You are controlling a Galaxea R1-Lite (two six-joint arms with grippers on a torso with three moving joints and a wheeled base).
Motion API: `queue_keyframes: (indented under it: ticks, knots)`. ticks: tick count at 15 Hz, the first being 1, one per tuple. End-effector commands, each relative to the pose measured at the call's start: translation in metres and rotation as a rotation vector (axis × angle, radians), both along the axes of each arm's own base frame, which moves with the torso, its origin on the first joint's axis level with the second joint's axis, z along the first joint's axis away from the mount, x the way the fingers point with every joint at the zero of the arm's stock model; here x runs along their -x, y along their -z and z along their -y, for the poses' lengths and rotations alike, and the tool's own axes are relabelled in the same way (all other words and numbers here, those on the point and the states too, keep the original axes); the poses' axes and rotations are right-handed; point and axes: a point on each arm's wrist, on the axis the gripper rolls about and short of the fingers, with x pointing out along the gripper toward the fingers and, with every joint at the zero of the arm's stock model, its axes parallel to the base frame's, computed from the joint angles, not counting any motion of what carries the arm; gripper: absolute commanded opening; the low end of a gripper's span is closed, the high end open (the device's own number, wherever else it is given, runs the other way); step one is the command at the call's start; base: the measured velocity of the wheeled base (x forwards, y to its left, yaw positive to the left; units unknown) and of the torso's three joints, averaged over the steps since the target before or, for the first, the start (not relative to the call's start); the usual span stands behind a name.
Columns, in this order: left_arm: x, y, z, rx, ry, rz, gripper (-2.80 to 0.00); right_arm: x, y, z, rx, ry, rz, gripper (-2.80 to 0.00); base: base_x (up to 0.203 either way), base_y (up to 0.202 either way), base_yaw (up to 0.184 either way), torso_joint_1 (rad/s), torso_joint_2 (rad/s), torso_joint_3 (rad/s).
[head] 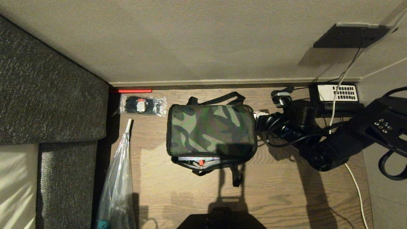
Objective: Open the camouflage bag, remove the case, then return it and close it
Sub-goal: Open the top of the storage box
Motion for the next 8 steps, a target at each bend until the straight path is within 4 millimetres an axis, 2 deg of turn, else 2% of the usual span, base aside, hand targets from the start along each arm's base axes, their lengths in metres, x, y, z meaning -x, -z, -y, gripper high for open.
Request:
queue_keyframes:
  ticks: [1, 3, 8]
  knots:
    - [-0.0001, 0.0006, 0.0, 0.0, -0.001, -0.001, -2.8, -0.0022, 0.0004, -0.0009, 0.004, -0.002, 0.021, -2.8, 0.0, 0.0, 0.0, 0.0, 0.0, 0.0]
    - [0.0, 0.0005, 0.0, 0.0, 0.001, 0.0, -2.8, -0.0073, 0.0035, -0.0025, -0.002, 0.004, 0.049, -2.8, 0.0, 0.0, 0.0, 0.0, 0.0, 0.0]
    - [-0.0001, 0.0008, 0.0, 0.0, -0.001, -0.002, -2.8, -0.0088, -0.0048, -0.003, -0.02, 0.005, 0.116, -2.8, 0.0, 0.0, 0.0, 0.0, 0.0, 0.0]
